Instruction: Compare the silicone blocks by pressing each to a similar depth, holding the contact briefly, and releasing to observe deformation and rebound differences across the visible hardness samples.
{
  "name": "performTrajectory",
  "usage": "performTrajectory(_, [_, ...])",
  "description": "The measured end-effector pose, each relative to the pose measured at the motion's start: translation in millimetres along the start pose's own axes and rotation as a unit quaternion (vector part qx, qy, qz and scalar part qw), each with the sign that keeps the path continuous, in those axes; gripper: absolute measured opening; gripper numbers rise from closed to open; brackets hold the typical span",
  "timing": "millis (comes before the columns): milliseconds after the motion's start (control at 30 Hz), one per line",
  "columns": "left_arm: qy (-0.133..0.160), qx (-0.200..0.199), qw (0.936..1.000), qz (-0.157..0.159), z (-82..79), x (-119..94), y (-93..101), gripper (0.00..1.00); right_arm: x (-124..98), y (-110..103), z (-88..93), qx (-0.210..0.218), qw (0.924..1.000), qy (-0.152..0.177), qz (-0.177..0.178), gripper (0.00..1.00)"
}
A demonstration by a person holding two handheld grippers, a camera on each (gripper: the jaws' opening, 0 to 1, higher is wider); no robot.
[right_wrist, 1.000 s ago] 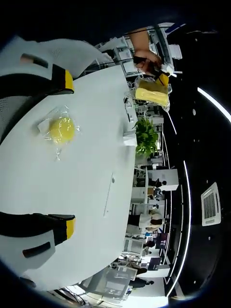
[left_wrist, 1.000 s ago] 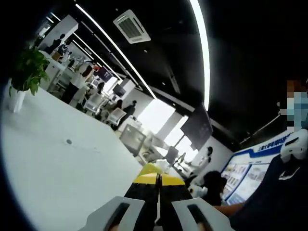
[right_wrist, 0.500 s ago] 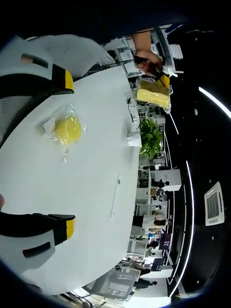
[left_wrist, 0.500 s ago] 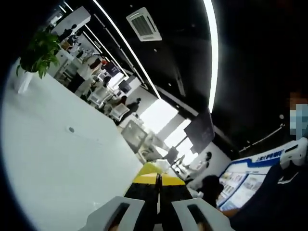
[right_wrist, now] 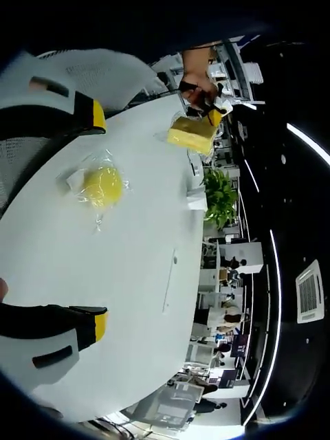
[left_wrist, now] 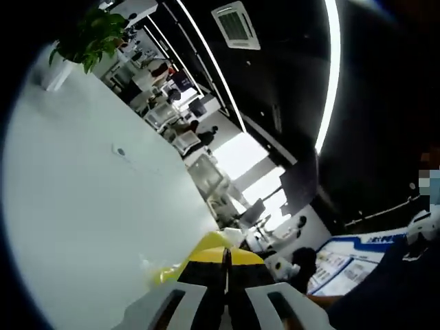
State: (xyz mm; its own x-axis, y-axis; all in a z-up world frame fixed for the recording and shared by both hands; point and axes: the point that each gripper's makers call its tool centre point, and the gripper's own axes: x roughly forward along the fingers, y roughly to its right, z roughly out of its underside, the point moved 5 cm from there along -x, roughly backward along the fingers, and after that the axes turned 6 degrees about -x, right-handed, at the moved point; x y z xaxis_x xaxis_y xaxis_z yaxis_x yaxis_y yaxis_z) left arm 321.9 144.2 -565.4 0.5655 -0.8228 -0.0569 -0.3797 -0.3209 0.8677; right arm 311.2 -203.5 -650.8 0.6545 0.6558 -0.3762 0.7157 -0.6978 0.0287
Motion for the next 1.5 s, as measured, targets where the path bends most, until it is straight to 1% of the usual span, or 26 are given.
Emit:
performTrajectory(67, [-0.004,0.0,1.0,-0.007,2.8,1,-6.6,0.0,-1,0,1.1,-0.005,1.0,-0.004,0.003,0.97])
performTrajectory(333, [-0.018,-0.019,0.9993,-0.027,12.5,6,-33.5,0.0,-3,-3,4.6,0.001,1.0,-0.006,0.002,0.97])
performTrajectory(433, [-0.032,-0.032,0.9985,-0.029,18.5,8,-42.2,0.0,-4,-3,6.6,0.004,1.0,-0.008,0.004,0.97])
performTrajectory(567, [-0.04,-0.041,0.9973,-0.046,25.2,8,-58.4,0.0,-4,-3,8.2,0.003,0.9999,-0.012,0.006,0.97])
performTrajectory(733, [-0.044,-0.05,0.9959,-0.062,26.4,9,-73.7,0.0,-5,-3,8.2,0.004,0.9999,-0.013,0.008,0.97])
performTrajectory(933, [-0.048,-0.05,0.9939,-0.085,26.1,11,-90.8,0.0,-5,-3,10.0,0.008,0.9998,-0.015,0.011,0.97])
performTrajectory(1167, [-0.06,-0.042,0.9903,-0.118,30.4,10,-105.7,0.0,-5,-2,13.0,0.011,0.9997,-0.018,0.012,0.97])
performTrajectory(1267, [-0.069,-0.031,0.987,-0.142,33.0,9,-114.5,0.0,-5,-2,12.2,0.012,0.9997,-0.018,0.012,0.97])
performTrajectory(1333, [-0.074,-0.022,0.984,-0.161,34.3,8,-124.9,0.0,-5,-2,12.1,0.012,0.9997,-0.018,0.013,0.97])
performTrajectory(1400, [-0.09,-0.015,0.9804,-0.175,37.0,9,-135.0,0.0,-4,-2,12.7,0.013,0.9997,-0.019,0.012,0.97])
performTrajectory(1433, [-0.095,-0.006,0.9786,-0.182,36.7,10,-139.1,0.0,-3,-2,13.4,0.012,0.9997,-0.02,0.01,0.97])
performTrajectory(1500, [-0.1,-0.001,0.9781,-0.182,35.3,13,-141.7,0.0,-3,-3,13.2,0.011,0.9997,-0.021,0.008,0.97])
